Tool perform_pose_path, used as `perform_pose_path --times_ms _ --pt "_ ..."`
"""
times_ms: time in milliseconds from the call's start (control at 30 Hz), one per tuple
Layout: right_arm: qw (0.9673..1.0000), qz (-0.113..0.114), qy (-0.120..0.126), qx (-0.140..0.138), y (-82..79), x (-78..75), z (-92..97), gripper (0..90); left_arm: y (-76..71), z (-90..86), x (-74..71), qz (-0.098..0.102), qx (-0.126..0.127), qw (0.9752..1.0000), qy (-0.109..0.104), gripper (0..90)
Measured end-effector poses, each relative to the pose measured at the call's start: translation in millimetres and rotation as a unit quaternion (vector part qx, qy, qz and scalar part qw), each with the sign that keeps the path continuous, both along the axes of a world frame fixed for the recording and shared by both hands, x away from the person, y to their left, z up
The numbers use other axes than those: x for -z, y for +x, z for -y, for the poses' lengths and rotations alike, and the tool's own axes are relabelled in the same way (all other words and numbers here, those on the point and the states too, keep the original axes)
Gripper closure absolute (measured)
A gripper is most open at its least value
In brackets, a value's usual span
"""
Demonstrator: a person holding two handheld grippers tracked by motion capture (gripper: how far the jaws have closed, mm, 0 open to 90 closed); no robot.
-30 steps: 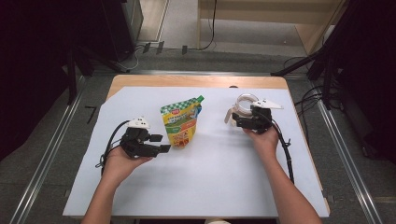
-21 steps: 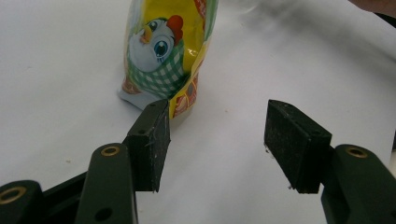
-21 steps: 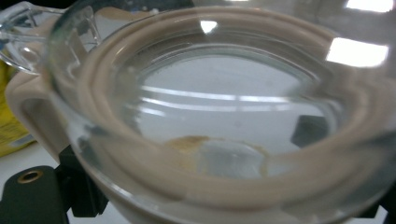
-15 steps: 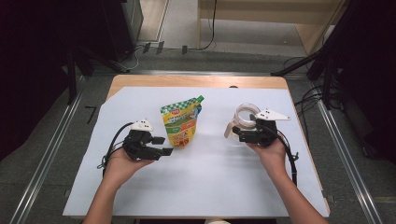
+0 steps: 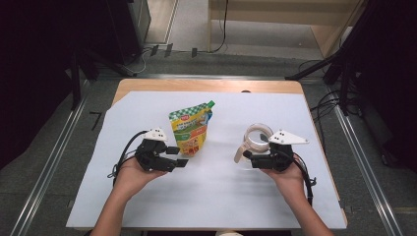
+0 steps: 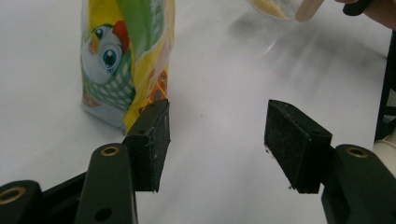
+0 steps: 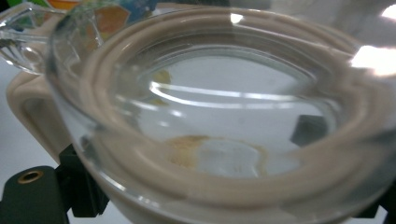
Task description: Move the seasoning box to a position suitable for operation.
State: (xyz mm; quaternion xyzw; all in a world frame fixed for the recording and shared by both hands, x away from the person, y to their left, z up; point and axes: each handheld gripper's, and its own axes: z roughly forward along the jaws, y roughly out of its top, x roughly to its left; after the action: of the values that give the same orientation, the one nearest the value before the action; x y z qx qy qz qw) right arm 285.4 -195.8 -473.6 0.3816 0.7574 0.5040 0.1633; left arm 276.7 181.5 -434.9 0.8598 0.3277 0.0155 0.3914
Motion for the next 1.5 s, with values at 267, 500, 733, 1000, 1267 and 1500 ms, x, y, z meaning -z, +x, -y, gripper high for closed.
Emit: perform_pose_path --times_ms 267,500,733,1000,1267,1500 --pt "0.9999 0.005 -0.002 -0.008 -5.0 3.8 -6.0 12.2 -0.3 3.0 0.3 -0.001 0.01 1.0 0.0 41.6" --pt "0.9997 0.003 -0.006 -0.022 -8.4 10.2 -15.2 12.2 -1.9 8.1 -1.7 -0.006 0.023 0.9997 -0.01 41.7" --pt "0.9989 -0.002 -0.009 -0.046 -12.3 17.3 -28.3 12.2 -5.2 17.7 -4.0 0.002 0.034 0.9994 -0.006 41.8" --pt "0.9966 -0.008 -0.024 -0.078 -18.9 28.1 -46.4 12.2 -7.7 31.9 0.7 -0.008 0.055 0.9984 -0.008 41.8" --pt "0.9952 0.002 -0.04 -0.09 -23.1 33.1 -54.6 12.2 -7.2 34.8 2.6 -0.012 0.05 0.9987 -0.006 42.2" --pt "0.9933 -0.001 -0.045 -0.106 -23.0 34.2 -51.0 11.3 -8.9 45.5 4.7 -0.019 0.048 0.9986 -0.011 45.6"
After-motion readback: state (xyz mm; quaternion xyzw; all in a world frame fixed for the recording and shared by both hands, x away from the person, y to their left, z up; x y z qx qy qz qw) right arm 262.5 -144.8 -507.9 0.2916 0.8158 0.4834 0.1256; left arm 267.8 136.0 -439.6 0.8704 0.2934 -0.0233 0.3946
